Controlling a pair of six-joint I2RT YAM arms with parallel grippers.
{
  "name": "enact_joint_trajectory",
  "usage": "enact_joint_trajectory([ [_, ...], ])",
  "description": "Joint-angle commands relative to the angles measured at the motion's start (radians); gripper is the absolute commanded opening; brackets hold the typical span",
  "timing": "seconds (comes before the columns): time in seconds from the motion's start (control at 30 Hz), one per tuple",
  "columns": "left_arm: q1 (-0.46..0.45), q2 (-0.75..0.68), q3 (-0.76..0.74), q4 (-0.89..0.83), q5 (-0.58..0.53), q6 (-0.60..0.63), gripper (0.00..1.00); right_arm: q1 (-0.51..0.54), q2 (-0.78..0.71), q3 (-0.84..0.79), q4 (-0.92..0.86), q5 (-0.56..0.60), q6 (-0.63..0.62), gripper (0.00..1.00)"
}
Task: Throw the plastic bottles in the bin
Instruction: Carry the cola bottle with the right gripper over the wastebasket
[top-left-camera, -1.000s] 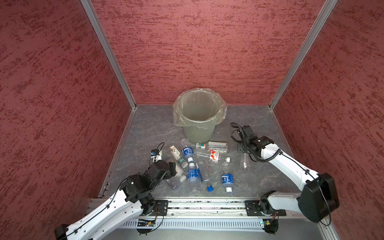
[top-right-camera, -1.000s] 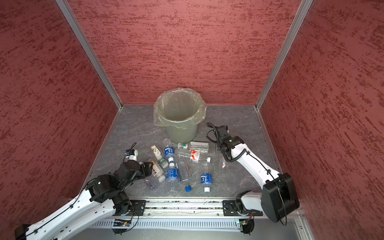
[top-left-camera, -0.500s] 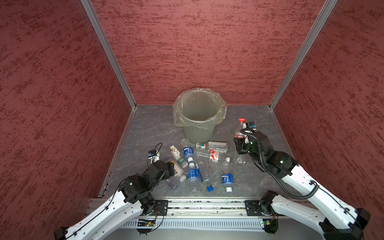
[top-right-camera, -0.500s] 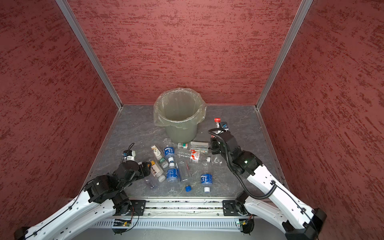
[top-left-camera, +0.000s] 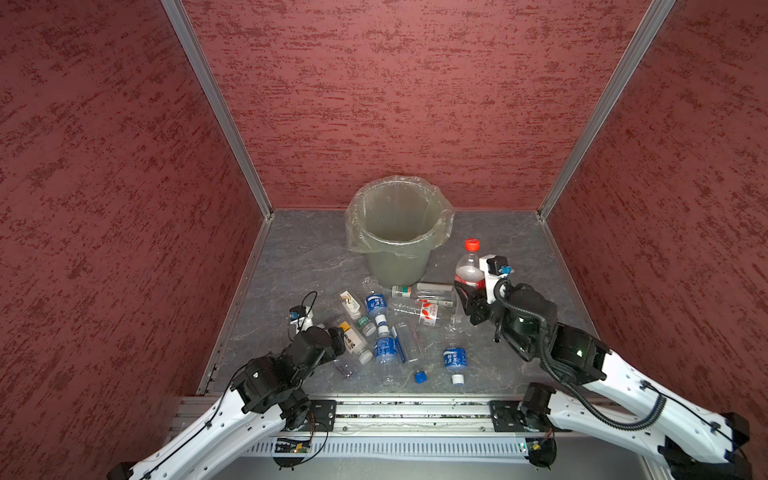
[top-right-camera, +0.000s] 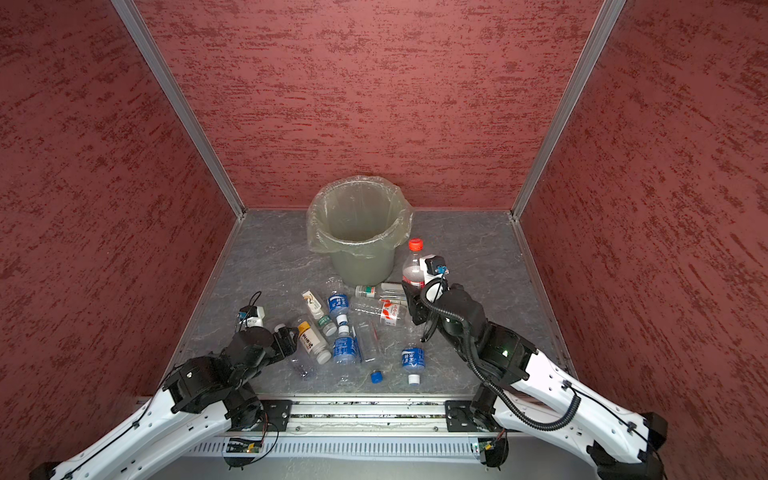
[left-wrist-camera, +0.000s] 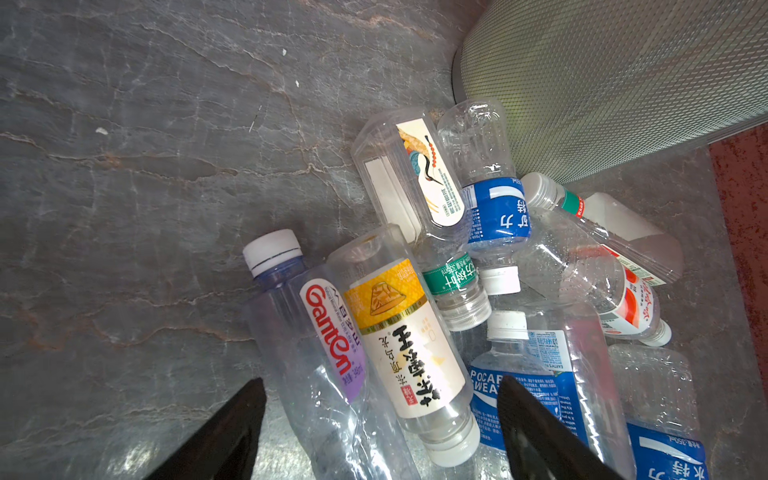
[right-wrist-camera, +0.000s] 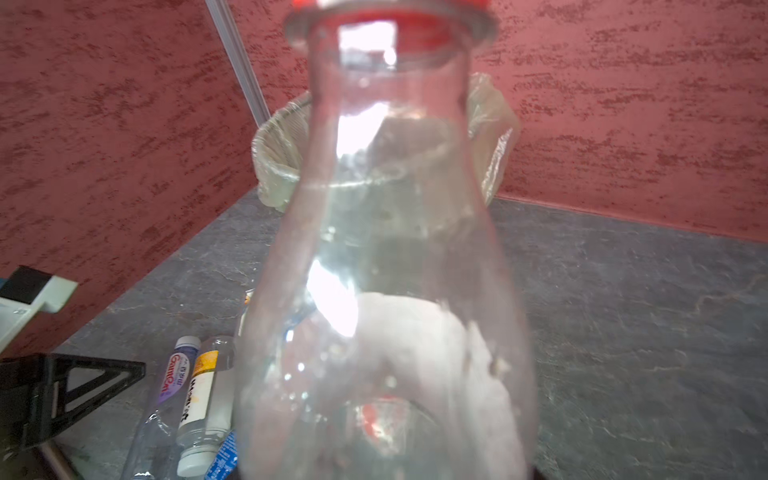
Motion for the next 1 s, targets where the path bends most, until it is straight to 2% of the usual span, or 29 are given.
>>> enact_joint_trajectory([
  [0.0, 0.006, -0.011, -0.010, -0.026, -0.010, -0.018, 0.88, 0.022, -0.013, 0.017, 0.093, 0.050, -0.024, 0.34],
  [0.2, 0.007, -0.008, -0.009, -0.029, -0.013, -0.019, 0.88, 0.043, 0.021, 0.097, 0.171, 0.056, -0.072, 0.32],
  [0.3, 0.007, -0.009, -0.009, -0.029, -0.014, -0.024, 0.88, 0.043, 0.090, 0.188, 0.221, 0.082, -0.125, 0.33],
  [0.43, 0.012, -0.005, -0.009, -0.017, -0.009, -0.009, 0.88, 0.038, 0.278, 0.390, 0.296, 0.148, -0.224, 0.32],
  [0.6, 0.025, 0.001, -0.014, -0.003, 0.012, 0.002, 0.88, -0.126, 0.625, 0.790, 0.285, 0.009, -0.236, 0.32],
  [0.7, 0.027, -0.005, -0.014, -0.007, 0.027, 0.002, 0.88, -0.214, 0.858, 1.039, 0.246, -0.046, -0.226, 0.40],
  [0.73, 0.028, -0.007, -0.017, -0.005, 0.036, 0.003, 0.88, -0.248, 0.942, 1.139, 0.211, -0.078, -0.207, 0.48],
  [0.8, 0.028, -0.008, -0.019, 0.000, 0.056, 0.005, 0.88, -0.298, 1.088, 1.321, 0.127, -0.151, -0.159, 0.72],
  [0.83, 0.028, -0.009, -0.023, 0.002, 0.064, 0.004, 0.88, -0.312, 1.160, 1.419, 0.080, -0.168, -0.143, 0.89],
  [0.87, 0.029, -0.009, -0.027, 0.003, 0.072, 0.003, 0.88, -0.314, 1.222, 1.504, 0.036, -0.160, -0.136, 0.99],
  [0.97, 0.026, -0.013, -0.029, -0.009, 0.080, -0.013, 0.89, -0.319, 1.310, 1.647, -0.041, -0.096, -0.155, 0.99],
])
